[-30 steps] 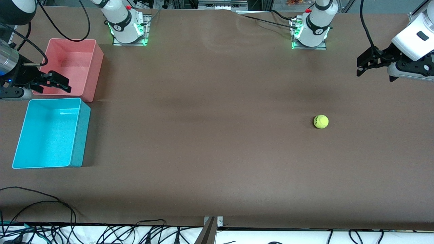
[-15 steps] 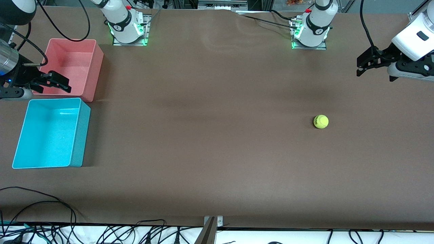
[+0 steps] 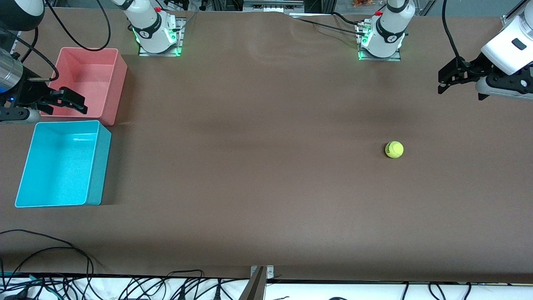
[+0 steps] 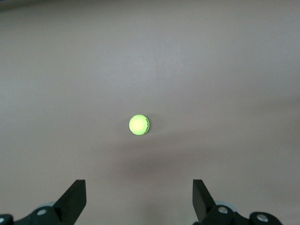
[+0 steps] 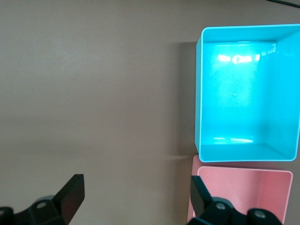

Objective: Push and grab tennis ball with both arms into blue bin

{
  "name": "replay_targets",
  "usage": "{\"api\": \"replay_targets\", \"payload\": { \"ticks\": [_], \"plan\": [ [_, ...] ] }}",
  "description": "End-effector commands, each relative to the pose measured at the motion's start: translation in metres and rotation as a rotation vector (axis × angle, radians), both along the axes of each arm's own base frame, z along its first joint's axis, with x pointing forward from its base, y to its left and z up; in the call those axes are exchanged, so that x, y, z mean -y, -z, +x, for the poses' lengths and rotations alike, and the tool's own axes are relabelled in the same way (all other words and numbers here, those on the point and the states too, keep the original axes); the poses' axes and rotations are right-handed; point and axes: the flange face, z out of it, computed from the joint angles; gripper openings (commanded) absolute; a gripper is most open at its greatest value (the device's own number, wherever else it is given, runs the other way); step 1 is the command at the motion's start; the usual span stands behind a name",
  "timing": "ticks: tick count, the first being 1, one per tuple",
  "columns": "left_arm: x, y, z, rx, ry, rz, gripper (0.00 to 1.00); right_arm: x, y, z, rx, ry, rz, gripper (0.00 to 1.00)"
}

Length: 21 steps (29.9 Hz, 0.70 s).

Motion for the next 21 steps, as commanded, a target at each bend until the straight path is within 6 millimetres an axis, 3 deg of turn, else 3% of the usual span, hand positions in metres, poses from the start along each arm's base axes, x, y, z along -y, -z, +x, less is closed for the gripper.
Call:
{"api": "replay_targets", "payload": {
  "ticks": [1,21],
  "plan": [
    [0.0025,-0.0058,0.0036,0.009,0.000,-0.004,1.00,-0.0016,-0.0055,0.0029,0.001,-0.003,0.009,1.00],
    [0.0024,-0.0059,0.0032,0.009,0.000,-0.004,1.00,-0.0016,-0.0055,0.0029,0.001,-0.003,0.009,1.00]
  ]
}}
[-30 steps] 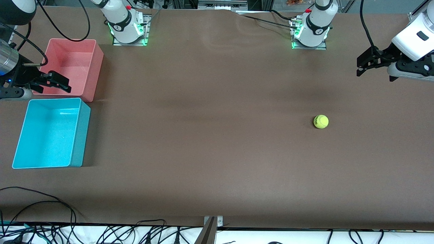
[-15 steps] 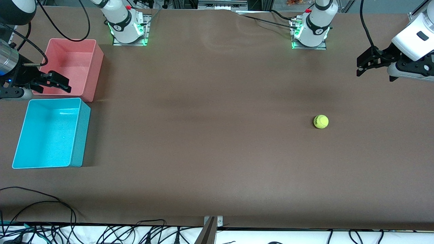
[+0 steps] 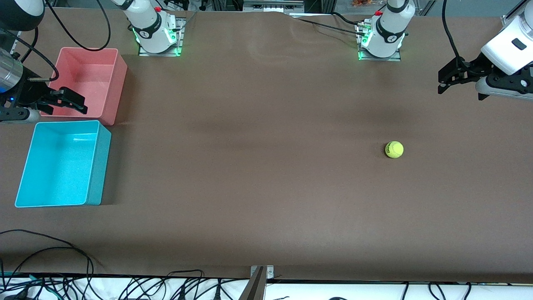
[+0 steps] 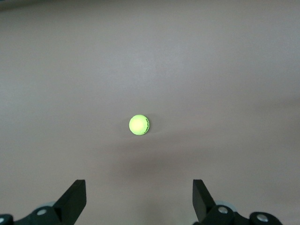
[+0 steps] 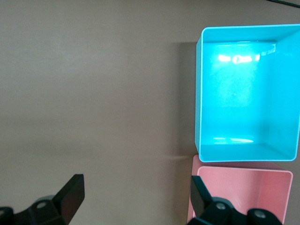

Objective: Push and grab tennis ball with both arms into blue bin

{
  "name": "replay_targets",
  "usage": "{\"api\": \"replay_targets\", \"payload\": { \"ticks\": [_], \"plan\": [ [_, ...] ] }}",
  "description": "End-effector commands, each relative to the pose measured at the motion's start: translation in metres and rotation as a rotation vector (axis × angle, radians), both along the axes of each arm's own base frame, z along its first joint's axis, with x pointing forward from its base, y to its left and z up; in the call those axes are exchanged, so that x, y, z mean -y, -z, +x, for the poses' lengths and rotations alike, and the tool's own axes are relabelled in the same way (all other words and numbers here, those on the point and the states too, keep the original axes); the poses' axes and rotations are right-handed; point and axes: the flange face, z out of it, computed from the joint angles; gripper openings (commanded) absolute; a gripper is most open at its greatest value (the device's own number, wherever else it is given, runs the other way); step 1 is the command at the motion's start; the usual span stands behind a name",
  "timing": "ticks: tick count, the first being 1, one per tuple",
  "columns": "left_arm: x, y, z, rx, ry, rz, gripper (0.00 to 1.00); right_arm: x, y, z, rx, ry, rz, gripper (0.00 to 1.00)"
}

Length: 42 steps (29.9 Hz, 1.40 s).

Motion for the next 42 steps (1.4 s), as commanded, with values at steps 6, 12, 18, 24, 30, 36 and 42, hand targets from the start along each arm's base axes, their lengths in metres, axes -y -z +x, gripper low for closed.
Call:
{"api": "replay_targets", "payload": {
  "ticks": [6,12,18,24,30,36,42],
  "plan": [
    [0.003,-0.004,0.005,0.006,0.002,-0.005,1.00,-0.002,-0.005,0.003,0.001,-0.003,0.009,1.00],
    [-0.003,-0.003,0.006,0.004,-0.005,-0.006,1.00,-0.002,-0.005,0.003,0.001,-0.003,0.009,1.00],
    [-0.004,-0.002,0.007,0.003,-0.009,-0.002,1.00,-0.002,-0.005,0.003,-0.002,-0.003,0.009,1.00],
    [-0.004,-0.002,0.006,0.003,-0.013,-0.004,1.00,-0.001,-0.006,0.003,0.003,-0.003,0.008,1.00],
    [-0.003,0.005,0.006,-0.021,-0.004,-0.011,1.00,-0.003,-0.006,0.002,0.001,-0.006,0.009,1.00],
    [-0.006,0.006,0.006,-0.024,-0.005,-0.012,1.00,-0.003,-0.005,0.003,0.000,-0.006,0.009,1.00],
    [-0.005,0.014,0.009,-0.039,-0.007,-0.008,1.00,-0.011,-0.006,0.002,0.003,-0.019,0.008,1.00]
  ]
}}
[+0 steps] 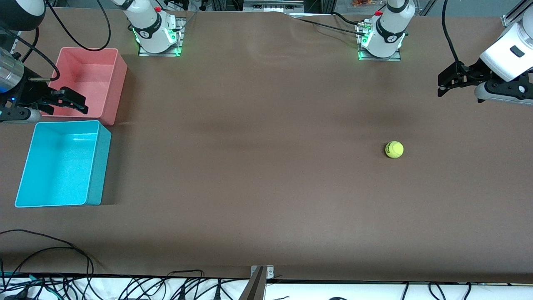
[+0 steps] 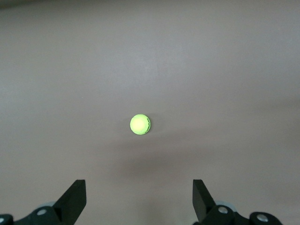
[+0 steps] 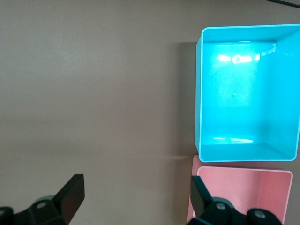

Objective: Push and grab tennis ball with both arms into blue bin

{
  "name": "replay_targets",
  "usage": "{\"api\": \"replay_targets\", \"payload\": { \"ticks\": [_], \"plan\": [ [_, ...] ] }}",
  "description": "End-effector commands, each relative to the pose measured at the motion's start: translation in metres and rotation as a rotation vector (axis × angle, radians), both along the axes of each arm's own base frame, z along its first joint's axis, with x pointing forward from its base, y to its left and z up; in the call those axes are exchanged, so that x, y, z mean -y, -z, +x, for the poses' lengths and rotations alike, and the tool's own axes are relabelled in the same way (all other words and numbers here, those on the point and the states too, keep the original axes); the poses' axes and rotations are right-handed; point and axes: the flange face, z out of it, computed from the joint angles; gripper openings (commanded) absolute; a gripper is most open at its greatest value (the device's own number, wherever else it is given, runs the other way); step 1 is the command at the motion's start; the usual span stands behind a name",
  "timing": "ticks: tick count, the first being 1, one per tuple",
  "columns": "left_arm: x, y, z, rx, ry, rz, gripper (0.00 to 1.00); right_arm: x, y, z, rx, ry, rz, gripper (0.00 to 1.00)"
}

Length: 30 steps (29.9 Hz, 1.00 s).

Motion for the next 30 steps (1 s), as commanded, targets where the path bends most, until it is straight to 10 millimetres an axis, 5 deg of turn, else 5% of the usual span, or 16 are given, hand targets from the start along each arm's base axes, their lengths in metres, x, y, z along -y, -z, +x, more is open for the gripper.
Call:
{"api": "replay_targets", "payload": {
  "ticks": [1,8,19,20,26,30],
  "plan": [
    [-0.002,0.005,0.004,-0.020,0.000,-0.010,1.00,-0.008,-0.006,0.002,0.003,-0.013,0.008,1.00],
    [-0.005,0.030,0.014,-0.070,-0.006,-0.004,1.00,-0.007,-0.006,0.003,0.004,-0.012,0.008,1.00],
    [-0.019,0.119,0.007,-0.079,-0.025,0.002,1.00,-0.010,-0.006,0.003,0.006,-0.016,0.009,1.00],
    [-0.029,0.143,0.006,-0.068,-0.042,0.000,1.00,-0.009,-0.007,0.003,0.007,-0.015,0.009,1.00],
    [-0.040,0.173,0.002,-0.062,-0.056,0.000,1.00,-0.009,-0.007,0.003,0.007,-0.014,0.009,1.00],
    [-0.042,0.211,-0.006,-0.053,-0.059,-0.002,1.00,-0.010,-0.007,0.003,0.009,-0.016,0.009,1.00]
  ]
}}
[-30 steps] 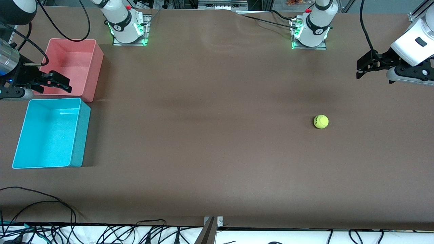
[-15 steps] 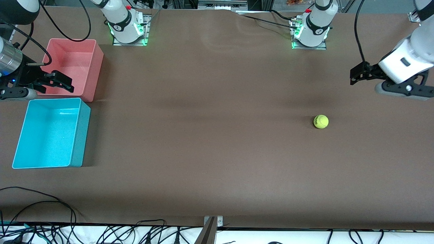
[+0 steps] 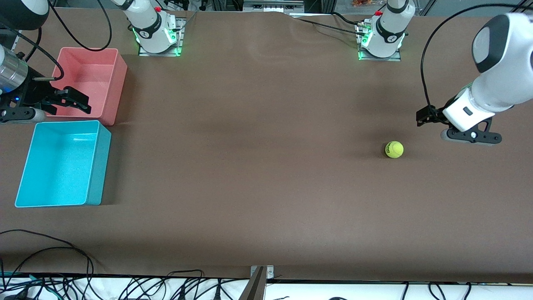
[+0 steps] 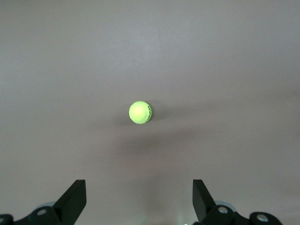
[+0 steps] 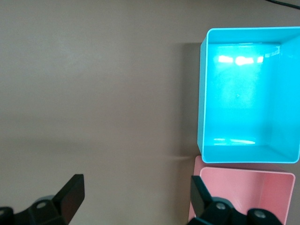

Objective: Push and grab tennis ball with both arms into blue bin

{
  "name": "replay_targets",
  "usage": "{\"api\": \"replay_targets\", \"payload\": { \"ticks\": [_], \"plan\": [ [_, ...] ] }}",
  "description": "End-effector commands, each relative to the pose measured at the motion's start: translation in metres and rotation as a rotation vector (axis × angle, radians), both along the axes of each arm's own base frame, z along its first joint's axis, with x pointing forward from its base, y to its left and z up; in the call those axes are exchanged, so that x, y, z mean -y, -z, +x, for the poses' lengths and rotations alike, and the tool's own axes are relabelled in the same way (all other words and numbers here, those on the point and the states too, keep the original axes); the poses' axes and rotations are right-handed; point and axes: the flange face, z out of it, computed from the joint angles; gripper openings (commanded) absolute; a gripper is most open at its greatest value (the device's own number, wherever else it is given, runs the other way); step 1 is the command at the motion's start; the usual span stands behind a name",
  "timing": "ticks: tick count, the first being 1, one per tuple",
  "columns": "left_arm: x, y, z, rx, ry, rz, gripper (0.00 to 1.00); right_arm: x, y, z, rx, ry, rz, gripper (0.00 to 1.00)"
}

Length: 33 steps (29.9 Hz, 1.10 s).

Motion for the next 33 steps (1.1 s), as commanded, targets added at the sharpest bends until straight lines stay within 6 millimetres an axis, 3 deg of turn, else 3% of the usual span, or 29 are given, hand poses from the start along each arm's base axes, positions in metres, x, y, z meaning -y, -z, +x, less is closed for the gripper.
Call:
{"api": "replay_targets", "payload": {
  "ticks": [1,7,14,17,21,26,33],
  "plan": [
    [-0.008,0.045,-0.024,0.027,-0.001,-0.010,1.00,-0.003,-0.007,0.004,0.009,-0.004,0.009,1.00],
    [-0.014,0.090,-0.039,0.057,-0.009,-0.012,1.00,-0.009,-0.007,0.004,0.011,-0.015,0.008,1.00],
    [-0.016,0.116,-0.048,0.082,0.029,-0.013,1.00,-0.010,-0.008,0.004,0.012,-0.016,0.006,1.00],
    [-0.026,0.131,-0.052,0.111,0.105,-0.016,0.99,-0.010,-0.008,0.004,0.012,-0.016,0.006,1.00],
    [-0.032,0.152,-0.057,0.125,0.256,-0.021,0.85,-0.010,-0.008,0.004,0.012,-0.016,0.006,1.00],
    [-0.036,0.160,-0.059,0.120,0.377,-0.024,0.82,-0.009,-0.008,0.004,0.012,-0.015,0.006,1.00],
    [-0.045,0.176,-0.060,0.083,0.603,-0.040,0.65,-0.008,-0.008,0.004,0.012,-0.013,0.006,1.00]
  ]
}}
